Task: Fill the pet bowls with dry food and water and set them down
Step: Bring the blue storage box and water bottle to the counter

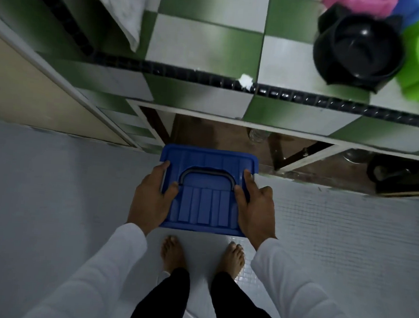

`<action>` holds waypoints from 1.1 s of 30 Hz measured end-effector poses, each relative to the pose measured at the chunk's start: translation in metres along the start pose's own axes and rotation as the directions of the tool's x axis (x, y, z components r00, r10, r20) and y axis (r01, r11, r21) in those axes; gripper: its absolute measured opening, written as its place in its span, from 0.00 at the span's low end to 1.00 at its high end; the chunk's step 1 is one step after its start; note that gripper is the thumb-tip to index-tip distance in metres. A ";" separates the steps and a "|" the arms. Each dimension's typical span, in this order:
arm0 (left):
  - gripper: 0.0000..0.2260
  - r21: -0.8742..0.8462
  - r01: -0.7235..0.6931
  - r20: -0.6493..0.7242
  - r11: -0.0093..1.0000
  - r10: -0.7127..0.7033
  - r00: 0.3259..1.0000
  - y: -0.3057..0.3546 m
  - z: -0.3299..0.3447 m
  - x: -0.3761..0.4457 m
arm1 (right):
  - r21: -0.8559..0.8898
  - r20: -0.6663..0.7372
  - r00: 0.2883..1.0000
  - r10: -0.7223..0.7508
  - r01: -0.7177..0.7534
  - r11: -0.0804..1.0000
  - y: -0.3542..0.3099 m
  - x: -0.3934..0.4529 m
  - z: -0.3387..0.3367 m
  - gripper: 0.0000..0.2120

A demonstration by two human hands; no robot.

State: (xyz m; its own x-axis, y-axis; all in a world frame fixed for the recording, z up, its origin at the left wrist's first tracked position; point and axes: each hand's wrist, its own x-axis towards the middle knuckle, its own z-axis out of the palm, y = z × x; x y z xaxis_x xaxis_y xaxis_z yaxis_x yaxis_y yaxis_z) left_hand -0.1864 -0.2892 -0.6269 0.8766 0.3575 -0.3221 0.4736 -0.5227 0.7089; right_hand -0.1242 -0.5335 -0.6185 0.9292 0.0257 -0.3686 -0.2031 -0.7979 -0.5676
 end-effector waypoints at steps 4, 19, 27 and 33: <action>0.27 -0.021 0.005 -0.001 1.000 -0.005 1.000 0.041 -0.047 -0.021 | -0.009 -0.018 0.999 -0.026 0.026 1.000 -0.045 -0.029 -0.046 0.27; 0.26 -0.050 -0.097 -0.044 0.994 0.095 0.994 0.166 -0.175 -0.063 | 0.034 -0.095 0.992 -0.078 0.082 0.996 -0.157 -0.089 -0.166 0.26; 0.26 -0.143 -0.154 -0.091 0.978 0.142 0.986 0.217 -0.221 -0.051 | -0.033 -0.223 0.961 -0.167 0.163 0.986 -0.211 -0.081 -0.214 0.26; 0.26 -0.137 -0.208 -0.136 0.968 0.190 0.972 0.253 -0.254 -0.033 | 0.001 -0.289 0.930 -0.225 0.236 0.972 -0.247 -0.066 -0.242 0.26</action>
State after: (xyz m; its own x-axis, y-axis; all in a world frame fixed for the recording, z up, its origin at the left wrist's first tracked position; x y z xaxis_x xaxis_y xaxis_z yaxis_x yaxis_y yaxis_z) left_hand -0.1176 -0.2363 -0.2775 0.9308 0.3536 -0.0932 0.2644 -0.4750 0.8393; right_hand -0.0611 -0.4838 -0.2756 0.9996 0.0298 -0.0023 0.0214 -0.7687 -0.6392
